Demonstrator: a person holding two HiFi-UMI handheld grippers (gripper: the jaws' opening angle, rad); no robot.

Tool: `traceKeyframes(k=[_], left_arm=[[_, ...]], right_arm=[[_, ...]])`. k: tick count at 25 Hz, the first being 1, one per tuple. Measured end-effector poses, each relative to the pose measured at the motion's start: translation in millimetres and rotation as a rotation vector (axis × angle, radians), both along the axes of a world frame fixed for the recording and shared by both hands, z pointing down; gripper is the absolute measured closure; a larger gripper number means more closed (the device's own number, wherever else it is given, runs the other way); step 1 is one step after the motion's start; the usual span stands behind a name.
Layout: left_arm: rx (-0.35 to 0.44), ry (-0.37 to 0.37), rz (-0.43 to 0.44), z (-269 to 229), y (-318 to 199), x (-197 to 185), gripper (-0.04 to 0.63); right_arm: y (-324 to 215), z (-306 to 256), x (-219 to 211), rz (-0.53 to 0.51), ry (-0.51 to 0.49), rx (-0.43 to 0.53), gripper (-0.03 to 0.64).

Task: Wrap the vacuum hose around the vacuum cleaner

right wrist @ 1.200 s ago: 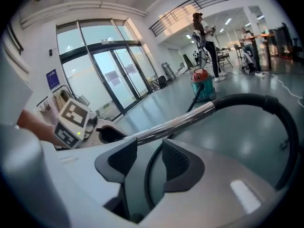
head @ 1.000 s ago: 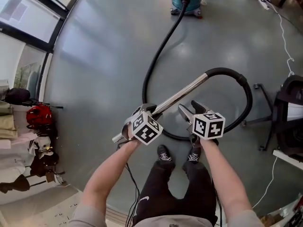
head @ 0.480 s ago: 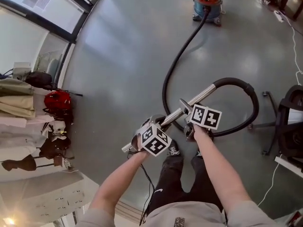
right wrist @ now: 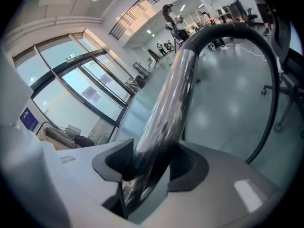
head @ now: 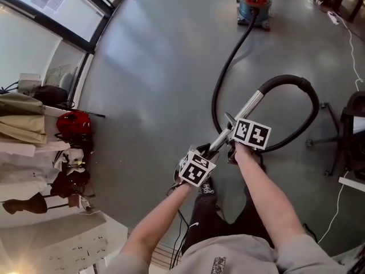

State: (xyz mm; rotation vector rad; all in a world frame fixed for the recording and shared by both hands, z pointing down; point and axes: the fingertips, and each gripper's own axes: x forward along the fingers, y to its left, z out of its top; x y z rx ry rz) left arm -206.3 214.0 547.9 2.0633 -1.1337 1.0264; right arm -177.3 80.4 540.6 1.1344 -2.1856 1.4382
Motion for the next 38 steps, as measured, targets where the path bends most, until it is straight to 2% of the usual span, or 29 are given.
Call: traceKeyframes(k=[2, 5, 10, 16, 22, 25, 32, 38], left_arm=[[-0.003, 0.028, 0.016, -1.1, 14.8, -22.8, 0.43], [-0.005, 0.016, 0.075, -3.9, 39.9, -54.1, 0.431], [-0.013, 0.054, 0.178, -25.1, 74.5, -67.2, 0.431], [0.098, 0.054, 0.28, -72.9, 69.6, -56.1, 0.431], [0.242, -0.014, 0.451, -138.5, 43.5, -35.6, 0.431], [0.321, -0.039, 0.55, -171.1, 24.0, -9.1, 0.431], [0.473, -0.086, 0.814, -236.6, -9.2, 100.2, 0.43], [0.635, -0.112, 1.004, -298.7, -6.8, 188.4, 0.419]], right_arm=[[13.9, -15.0, -24.0, -0.022, 0.018, 0.057, 0.386], [32.7, -37.8, -48.8, -0.055, 0.058, 0.123, 0.4], [48.9, -74.9, -48.9, -0.061, 0.132, 0.213, 0.417], [68.4, -105.8, -27.3, -0.061, 0.153, 0.268, 0.417], [100.6, -122.2, 0.4, -0.1, 0.19, 0.307, 0.417], [109.0, -127.5, 19.8, -0.141, 0.231, 0.331, 0.417], [144.5, -131.5, 87.6, -0.214, 0.312, 0.354, 0.414], [176.7, -137.0, 137.8, -0.286, 0.357, 0.343, 0.416]])
